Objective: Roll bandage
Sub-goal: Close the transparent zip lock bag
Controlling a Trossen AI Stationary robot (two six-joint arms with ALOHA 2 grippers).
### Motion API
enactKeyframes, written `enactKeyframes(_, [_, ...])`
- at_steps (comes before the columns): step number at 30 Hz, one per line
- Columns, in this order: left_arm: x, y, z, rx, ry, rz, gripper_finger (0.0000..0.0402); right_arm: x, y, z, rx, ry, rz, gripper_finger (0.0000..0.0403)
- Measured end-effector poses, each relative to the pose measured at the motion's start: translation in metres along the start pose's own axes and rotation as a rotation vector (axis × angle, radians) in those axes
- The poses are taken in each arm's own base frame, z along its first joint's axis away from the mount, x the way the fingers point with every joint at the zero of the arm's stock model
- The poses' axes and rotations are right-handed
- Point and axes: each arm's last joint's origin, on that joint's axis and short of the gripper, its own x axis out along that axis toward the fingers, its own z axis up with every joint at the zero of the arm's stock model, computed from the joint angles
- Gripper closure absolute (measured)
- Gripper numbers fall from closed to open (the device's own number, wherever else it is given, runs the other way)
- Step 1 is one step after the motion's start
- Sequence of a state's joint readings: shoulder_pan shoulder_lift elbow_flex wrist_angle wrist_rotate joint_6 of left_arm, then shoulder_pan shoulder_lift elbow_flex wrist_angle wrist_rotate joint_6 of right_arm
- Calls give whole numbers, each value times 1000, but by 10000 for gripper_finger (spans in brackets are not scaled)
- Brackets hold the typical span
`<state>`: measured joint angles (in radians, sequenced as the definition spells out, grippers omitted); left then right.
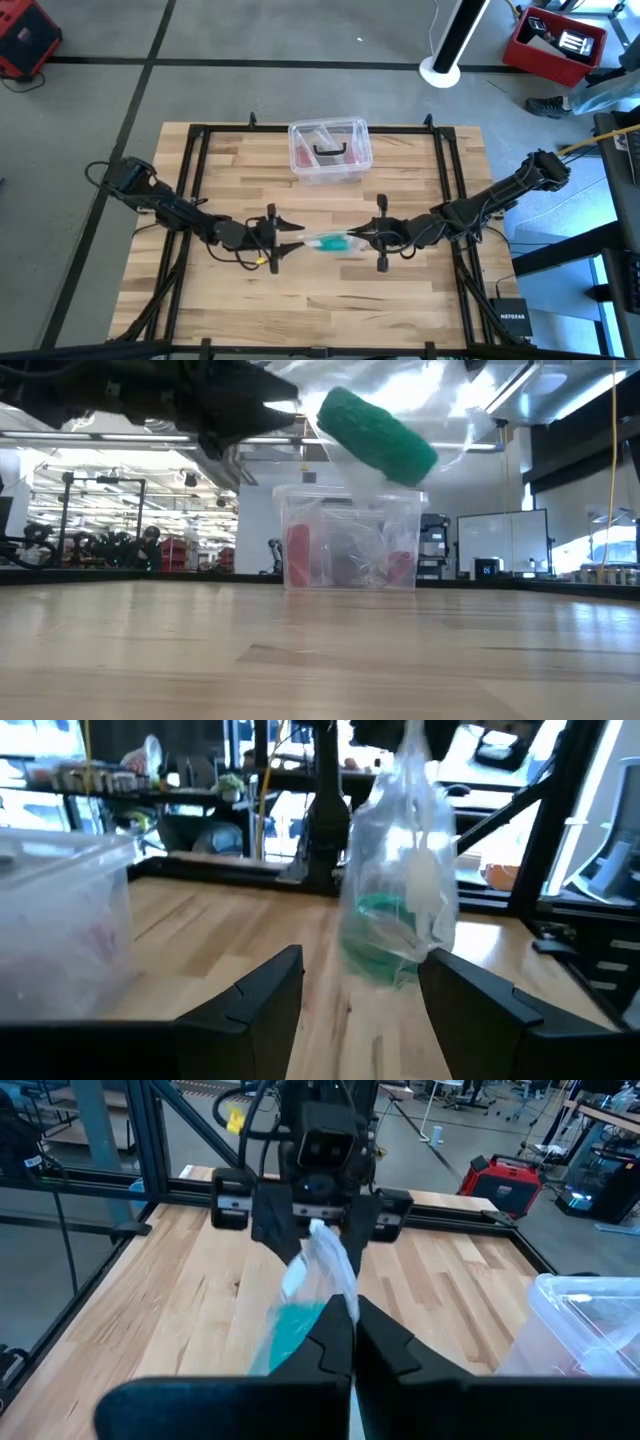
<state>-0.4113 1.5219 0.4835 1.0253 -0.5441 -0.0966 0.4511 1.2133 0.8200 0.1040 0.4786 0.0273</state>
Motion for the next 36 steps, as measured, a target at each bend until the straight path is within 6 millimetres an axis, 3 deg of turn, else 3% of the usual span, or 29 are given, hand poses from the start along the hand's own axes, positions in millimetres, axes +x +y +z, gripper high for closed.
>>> enactKeyframes(10, [-7,-9,2,29,17,-48,210,0,0,0,-5,1,0,402])
enactKeyframes(26, [-3,-2,4,-52,4,-21,211,0,0,0,-9,0,0,402])
enactKeyframes(36, [-3,-3,6,-30,-19,-24,286,0,0,0,-8,-2,0,402])
